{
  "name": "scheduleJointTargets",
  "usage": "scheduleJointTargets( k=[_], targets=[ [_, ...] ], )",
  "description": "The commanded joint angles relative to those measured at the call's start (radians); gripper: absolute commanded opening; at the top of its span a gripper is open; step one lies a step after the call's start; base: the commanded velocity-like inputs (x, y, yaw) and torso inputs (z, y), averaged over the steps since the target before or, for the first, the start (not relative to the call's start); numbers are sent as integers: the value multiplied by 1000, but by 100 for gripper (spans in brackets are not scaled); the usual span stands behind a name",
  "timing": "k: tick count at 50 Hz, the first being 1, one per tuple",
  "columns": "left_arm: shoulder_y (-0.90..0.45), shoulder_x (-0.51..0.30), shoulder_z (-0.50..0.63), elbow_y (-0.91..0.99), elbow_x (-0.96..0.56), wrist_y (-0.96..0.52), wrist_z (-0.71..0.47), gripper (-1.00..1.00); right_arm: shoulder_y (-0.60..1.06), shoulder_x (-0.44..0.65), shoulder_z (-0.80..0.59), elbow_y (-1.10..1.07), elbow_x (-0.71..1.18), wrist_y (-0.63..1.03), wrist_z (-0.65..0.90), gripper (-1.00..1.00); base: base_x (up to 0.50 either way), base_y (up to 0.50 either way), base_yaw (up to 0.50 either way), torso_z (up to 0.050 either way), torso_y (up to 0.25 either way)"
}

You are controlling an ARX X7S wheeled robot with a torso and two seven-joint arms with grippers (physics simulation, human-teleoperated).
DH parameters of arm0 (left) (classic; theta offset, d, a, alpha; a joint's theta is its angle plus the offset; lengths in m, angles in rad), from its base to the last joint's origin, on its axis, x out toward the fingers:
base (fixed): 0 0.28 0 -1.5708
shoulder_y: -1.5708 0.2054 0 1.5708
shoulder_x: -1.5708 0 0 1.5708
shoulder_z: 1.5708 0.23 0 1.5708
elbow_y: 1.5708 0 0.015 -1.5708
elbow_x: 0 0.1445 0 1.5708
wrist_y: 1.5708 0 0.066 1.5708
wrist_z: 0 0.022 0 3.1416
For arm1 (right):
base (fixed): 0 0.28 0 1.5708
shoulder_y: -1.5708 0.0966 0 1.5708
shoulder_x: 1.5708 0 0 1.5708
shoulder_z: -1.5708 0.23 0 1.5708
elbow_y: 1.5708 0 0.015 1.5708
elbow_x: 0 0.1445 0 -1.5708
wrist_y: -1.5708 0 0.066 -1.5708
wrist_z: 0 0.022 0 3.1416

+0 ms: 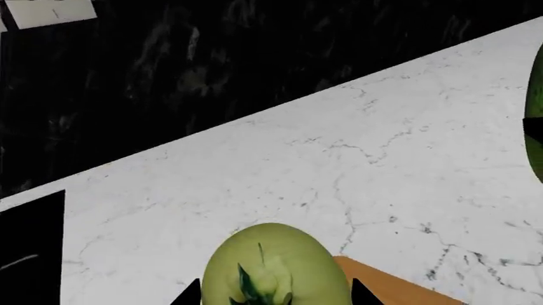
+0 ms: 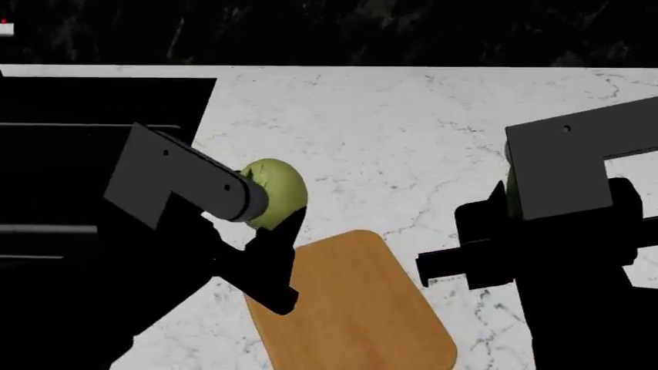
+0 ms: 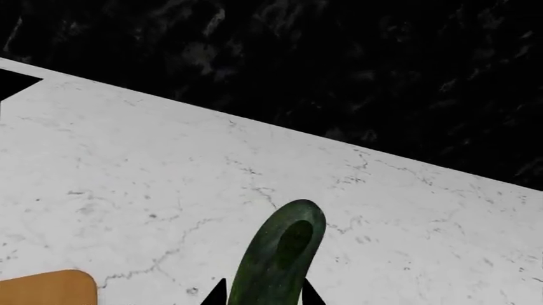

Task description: Pick the vegetables from the sink and place them on the cutting board.

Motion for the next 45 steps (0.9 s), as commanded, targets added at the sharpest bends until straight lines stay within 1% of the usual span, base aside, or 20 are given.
scheduleJointTargets(
  k=[1, 24, 45],
  targets=[
    [-5, 41, -4, -50, -33, -13, -27, -100, -20, 8, 12, -4, -32, -20, 2, -100, 0, 0, 0, 0, 0],
    [96, -32, 113, -97, 5, 81, -5, -100, -13, 2, 23, 1, -18, -20, 8, -100, 0, 0, 0, 0, 0],
    [114, -44, 142, -130, 0, 101, -1, -100, -23, -3, 29, 5, -22, -33, -3, -100, 0, 0, 0, 0, 0]
  ],
)
